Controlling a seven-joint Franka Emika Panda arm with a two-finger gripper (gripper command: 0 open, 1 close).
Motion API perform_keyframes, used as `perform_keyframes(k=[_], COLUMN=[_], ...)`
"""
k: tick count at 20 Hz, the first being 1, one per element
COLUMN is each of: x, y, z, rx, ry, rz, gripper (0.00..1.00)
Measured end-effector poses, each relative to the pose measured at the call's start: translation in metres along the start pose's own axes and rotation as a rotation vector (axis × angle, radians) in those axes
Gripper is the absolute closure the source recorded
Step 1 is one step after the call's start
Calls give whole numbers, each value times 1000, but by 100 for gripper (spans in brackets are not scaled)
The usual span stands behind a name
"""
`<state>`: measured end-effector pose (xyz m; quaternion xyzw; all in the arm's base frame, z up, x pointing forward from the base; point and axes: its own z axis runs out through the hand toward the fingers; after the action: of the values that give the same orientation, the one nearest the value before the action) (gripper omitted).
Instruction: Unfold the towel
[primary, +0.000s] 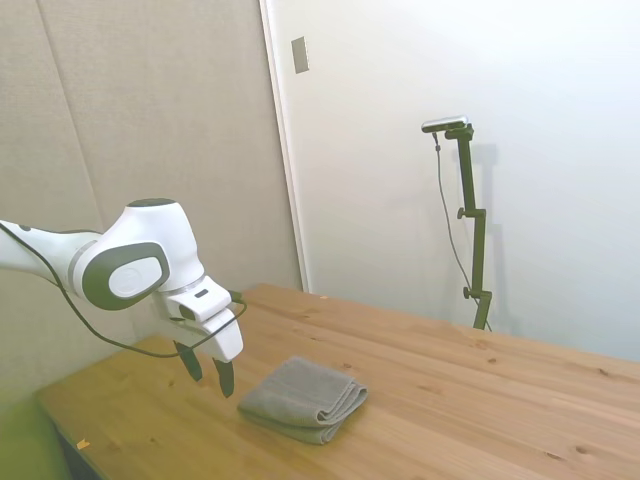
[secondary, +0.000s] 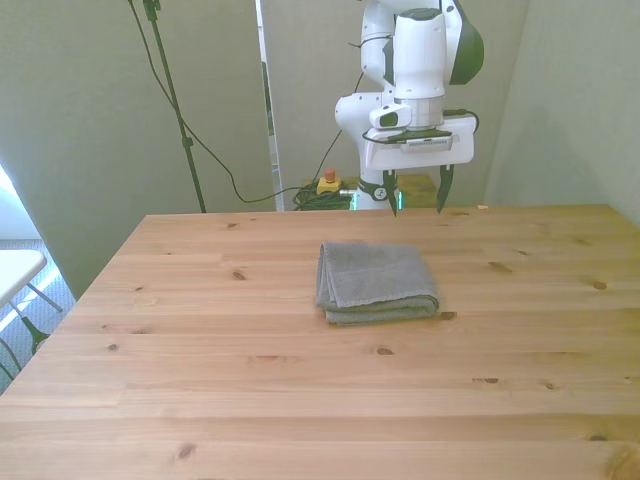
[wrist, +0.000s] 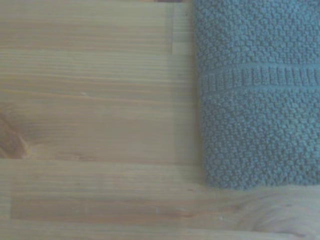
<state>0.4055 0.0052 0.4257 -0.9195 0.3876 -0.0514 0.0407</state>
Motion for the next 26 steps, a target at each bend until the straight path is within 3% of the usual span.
perform_keyframes(k=[3,6,12,16,21,26], x=[2,31,118,171,201,201], y=[1,23,132,188,180,161], z=[0,-9,-23,-9,36,48], rx=[0,28,109,229,335,387], ry=[-1,1,-1,-24,-99,-164], rz=[5,74,205,240,171,106], gripper=[0,0,0,0,0,0])
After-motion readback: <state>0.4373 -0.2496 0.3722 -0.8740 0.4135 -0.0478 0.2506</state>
